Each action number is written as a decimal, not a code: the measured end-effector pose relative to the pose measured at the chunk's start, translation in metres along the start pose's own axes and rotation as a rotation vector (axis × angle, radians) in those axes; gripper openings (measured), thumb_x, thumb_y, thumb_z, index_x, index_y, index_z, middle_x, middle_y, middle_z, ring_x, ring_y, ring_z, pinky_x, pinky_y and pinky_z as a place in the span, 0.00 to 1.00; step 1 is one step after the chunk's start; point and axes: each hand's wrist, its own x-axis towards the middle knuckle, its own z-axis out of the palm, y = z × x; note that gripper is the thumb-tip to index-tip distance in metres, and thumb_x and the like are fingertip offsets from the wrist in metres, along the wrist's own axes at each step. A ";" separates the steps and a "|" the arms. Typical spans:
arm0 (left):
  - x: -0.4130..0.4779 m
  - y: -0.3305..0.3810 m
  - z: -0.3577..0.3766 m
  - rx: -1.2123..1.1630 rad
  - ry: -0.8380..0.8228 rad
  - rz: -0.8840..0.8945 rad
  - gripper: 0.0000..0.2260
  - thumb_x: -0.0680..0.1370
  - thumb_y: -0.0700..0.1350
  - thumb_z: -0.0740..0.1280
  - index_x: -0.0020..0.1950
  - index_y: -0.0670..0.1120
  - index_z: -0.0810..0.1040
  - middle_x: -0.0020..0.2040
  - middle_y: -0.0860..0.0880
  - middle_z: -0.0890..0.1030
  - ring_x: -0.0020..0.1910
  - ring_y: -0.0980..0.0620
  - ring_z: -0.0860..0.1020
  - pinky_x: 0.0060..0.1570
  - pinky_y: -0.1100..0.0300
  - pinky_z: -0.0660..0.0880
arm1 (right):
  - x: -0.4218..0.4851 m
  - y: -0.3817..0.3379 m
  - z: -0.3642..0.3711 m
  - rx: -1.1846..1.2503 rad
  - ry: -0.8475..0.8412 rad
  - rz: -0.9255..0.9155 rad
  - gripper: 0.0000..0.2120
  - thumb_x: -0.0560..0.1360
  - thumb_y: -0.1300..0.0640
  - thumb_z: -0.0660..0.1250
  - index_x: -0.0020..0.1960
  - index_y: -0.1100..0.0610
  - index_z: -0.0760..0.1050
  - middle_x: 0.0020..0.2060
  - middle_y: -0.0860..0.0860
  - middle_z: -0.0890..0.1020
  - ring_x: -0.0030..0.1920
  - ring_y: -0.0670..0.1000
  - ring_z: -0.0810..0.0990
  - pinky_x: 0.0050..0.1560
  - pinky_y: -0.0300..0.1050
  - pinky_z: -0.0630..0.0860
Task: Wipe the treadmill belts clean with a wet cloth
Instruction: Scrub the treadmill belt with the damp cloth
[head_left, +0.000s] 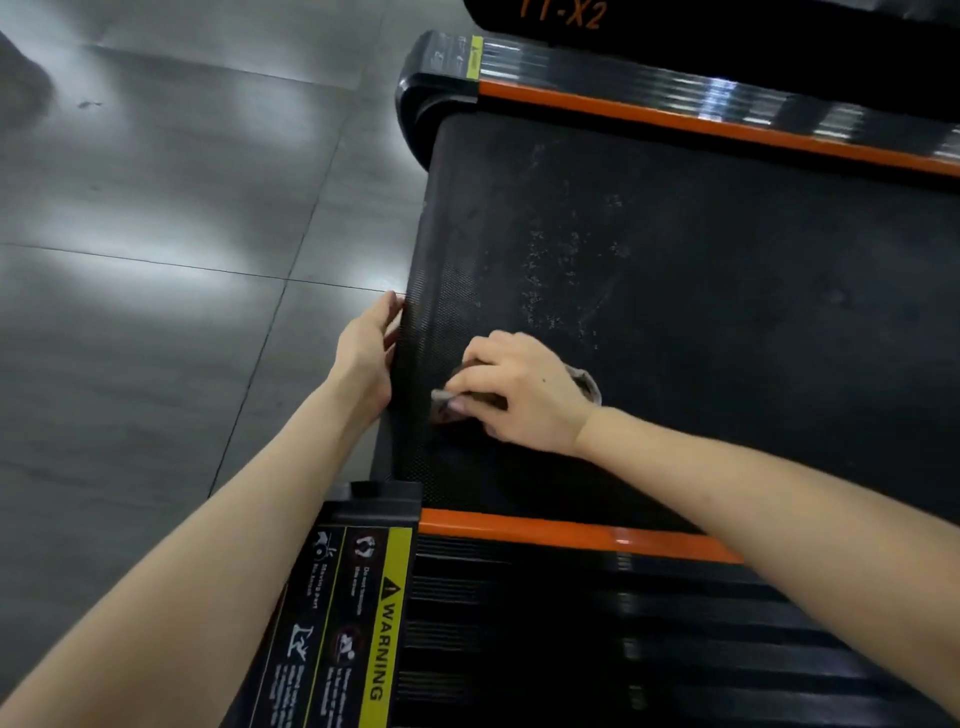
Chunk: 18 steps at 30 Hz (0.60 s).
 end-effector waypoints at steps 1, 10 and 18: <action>0.000 0.000 -0.001 -0.001 -0.022 -0.005 0.14 0.82 0.52 0.54 0.47 0.49 0.77 0.42 0.56 0.83 0.42 0.58 0.79 0.35 0.65 0.75 | 0.007 0.009 0.002 -0.004 0.017 -0.003 0.12 0.76 0.49 0.63 0.45 0.54 0.83 0.38 0.51 0.78 0.37 0.53 0.75 0.36 0.49 0.71; 0.005 0.008 -0.017 0.140 -0.111 0.004 0.26 0.82 0.60 0.44 0.72 0.47 0.67 0.68 0.52 0.72 0.62 0.51 0.73 0.60 0.57 0.69 | 0.060 0.047 0.015 -0.010 0.255 0.215 0.15 0.75 0.47 0.62 0.45 0.55 0.83 0.38 0.51 0.78 0.39 0.54 0.74 0.37 0.54 0.75; -0.031 0.031 -0.010 0.486 0.102 0.360 0.16 0.83 0.53 0.53 0.62 0.51 0.76 0.61 0.50 0.77 0.61 0.53 0.73 0.63 0.57 0.68 | 0.043 0.052 -0.030 0.737 -0.119 0.362 0.23 0.77 0.46 0.59 0.71 0.48 0.65 0.58 0.49 0.72 0.58 0.46 0.71 0.62 0.35 0.66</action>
